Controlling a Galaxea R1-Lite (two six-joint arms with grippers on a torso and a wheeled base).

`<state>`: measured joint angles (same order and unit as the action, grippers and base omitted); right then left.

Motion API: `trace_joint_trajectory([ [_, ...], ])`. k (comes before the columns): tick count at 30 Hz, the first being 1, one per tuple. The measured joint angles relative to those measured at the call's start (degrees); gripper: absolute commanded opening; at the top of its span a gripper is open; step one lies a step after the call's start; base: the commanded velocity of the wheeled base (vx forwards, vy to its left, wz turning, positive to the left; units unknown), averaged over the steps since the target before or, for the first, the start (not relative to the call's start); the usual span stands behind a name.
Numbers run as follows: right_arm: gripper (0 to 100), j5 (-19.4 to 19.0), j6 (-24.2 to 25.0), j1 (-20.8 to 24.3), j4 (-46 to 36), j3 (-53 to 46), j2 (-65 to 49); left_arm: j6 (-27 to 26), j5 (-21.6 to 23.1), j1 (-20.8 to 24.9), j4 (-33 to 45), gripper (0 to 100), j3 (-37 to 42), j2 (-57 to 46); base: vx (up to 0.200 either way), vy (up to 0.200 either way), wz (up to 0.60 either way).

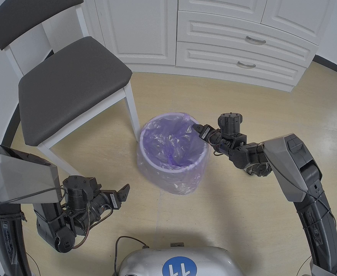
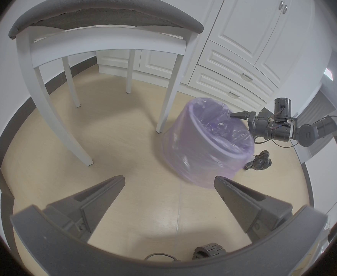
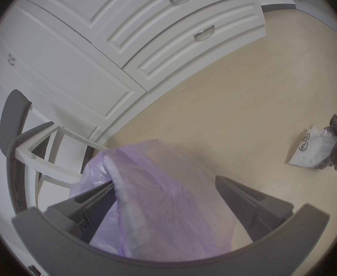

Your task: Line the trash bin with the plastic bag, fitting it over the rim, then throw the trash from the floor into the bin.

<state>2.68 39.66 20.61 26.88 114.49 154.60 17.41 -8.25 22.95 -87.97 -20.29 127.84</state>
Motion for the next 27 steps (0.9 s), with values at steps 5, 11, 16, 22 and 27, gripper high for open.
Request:
trace_joint_trajectory([
  [5,100,-0.41,-0.79,0.02,-2.63,-0.46,-1.24,0.88,-0.01,0.35,0.0,100,0.11,-0.17,0.0,0.0,0.0],
  [11,100,-3.22,-4.73,-0.13,-4.3,-6.84,-4.49,1.37,-0.04,0.5,0.0,100,0.34,-0.69,0.0,0.0,0.0],
  [16,100,-6.91,-8.95,-0.28,-4.11,-14.85,-8.18,1.5,-0.04,0.57,0.0,100,0.44,-1.22,0.0,0.0,0.0],
  [22,100,-9.85,-14.51,-0.37,-4.44,-22.8,-12.76,1.55,-0.06,0.74,0.02,100,0.85,-1.61,0.0,0.0,0.0],
  [27,100,-11.33,-21.78,0.2,-4.24,-29.18,-15.74,1.55,-0.04,0.79,0.0,100,1.46,-2.45,0.0,0.0,0.0],
])
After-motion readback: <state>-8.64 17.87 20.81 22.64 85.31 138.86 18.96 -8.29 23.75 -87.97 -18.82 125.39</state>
